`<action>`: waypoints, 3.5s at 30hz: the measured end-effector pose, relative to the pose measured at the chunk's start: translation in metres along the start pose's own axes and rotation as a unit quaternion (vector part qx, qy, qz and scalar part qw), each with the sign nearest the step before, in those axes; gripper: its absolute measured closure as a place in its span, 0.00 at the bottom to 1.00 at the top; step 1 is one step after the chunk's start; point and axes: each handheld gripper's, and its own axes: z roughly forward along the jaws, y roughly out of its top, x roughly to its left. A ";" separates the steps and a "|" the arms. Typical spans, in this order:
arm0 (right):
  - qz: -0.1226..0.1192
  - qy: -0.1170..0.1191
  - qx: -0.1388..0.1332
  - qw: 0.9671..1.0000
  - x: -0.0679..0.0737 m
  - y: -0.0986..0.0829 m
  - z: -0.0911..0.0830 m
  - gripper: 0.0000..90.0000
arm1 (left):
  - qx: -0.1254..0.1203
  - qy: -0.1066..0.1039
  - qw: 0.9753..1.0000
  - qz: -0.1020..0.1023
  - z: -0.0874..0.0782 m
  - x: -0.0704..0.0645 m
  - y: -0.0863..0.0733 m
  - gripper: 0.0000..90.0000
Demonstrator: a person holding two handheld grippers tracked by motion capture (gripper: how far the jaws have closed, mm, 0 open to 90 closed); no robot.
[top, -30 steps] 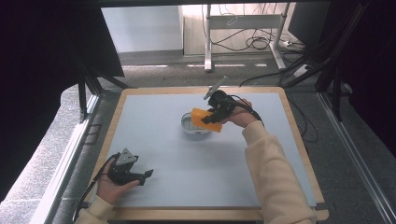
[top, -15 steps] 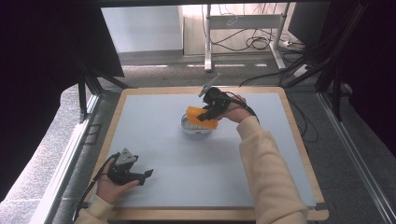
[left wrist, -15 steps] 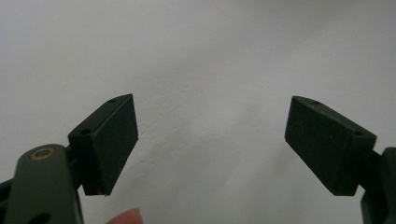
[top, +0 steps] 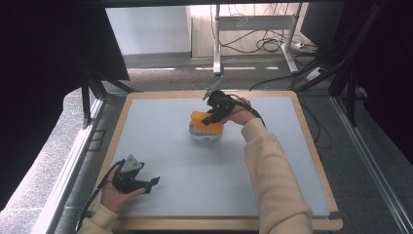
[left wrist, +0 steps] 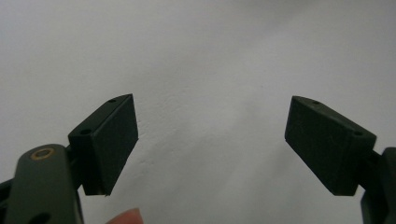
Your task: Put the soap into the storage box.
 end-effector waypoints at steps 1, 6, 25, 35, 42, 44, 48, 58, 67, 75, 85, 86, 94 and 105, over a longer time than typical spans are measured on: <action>-0.001 -0.001 0.002 1.000 -0.001 0.001 0.001 0.69 | 0.000 0.000 1.000 0.000 0.000 0.000 0.000 0.19; -0.007 -0.001 0.005 1.000 -0.006 0.004 0.009 0.69 | -0.001 -0.001 1.000 0.000 0.000 0.000 0.000 0.19; -0.017 0.018 0.024 0.999 -0.018 0.002 0.039 0.69 | 0.001 -0.002 1.000 0.001 0.001 0.000 0.000 0.19; 0.009 0.013 0.008 1.000 -0.023 -0.003 0.034 0.63 | 0.002 -0.002 1.000 0.002 0.001 0.000 0.000 0.19; 0.019 -0.015 0.009 1.000 -0.021 -0.004 0.027 0.50 | 0.002 -0.002 1.000 0.001 0.001 -0.001 0.000 0.19; 0.024 -0.028 0.005 0.999 -0.020 -0.006 0.027 0.42 | 0.002 -0.002 1.000 0.002 0.001 -0.001 0.000 0.19; 0.035 -0.038 0.003 0.999 -0.021 -0.007 0.027 0.37 | 0.004 -0.002 1.000 0.003 0.001 0.000 0.000 0.19; 0.066 -0.064 -0.009 0.996 -0.021 -0.013 0.024 0.27 | 0.004 -0.002 1.000 0.004 0.001 -0.001 0.000 0.19; 0.086 -0.082 -0.029 0.992 -0.018 -0.018 0.012 0.26 | 0.000 0.000 1.000 0.004 0.001 -0.001 0.000 0.19; 0.116 -0.105 -0.053 0.986 -0.005 -0.034 -0.006 0.25 | -0.003 0.002 1.000 0.003 0.000 -0.001 0.000 0.19; 0.147 -0.151 -0.101 0.972 0.029 -0.077 -0.029 0.24 | -0.007 0.006 1.000 -0.001 -0.001 -0.001 0.000 0.19; 0.146 -0.154 -0.104 0.972 0.032 -0.080 -0.031 0.24 | -0.006 0.006 1.000 -0.001 -0.001 -0.001 0.000 0.19; 0.158 -0.164 -0.136 0.964 0.073 -0.127 -0.055 0.24 | -0.006 0.011 1.000 -0.001 -0.002 0.000 0.000 0.19; 0.191 -0.186 -0.138 0.954 0.124 -0.181 -0.058 0.24 | -0.006 0.014 1.000 -0.001 -0.001 0.001 0.000 0.19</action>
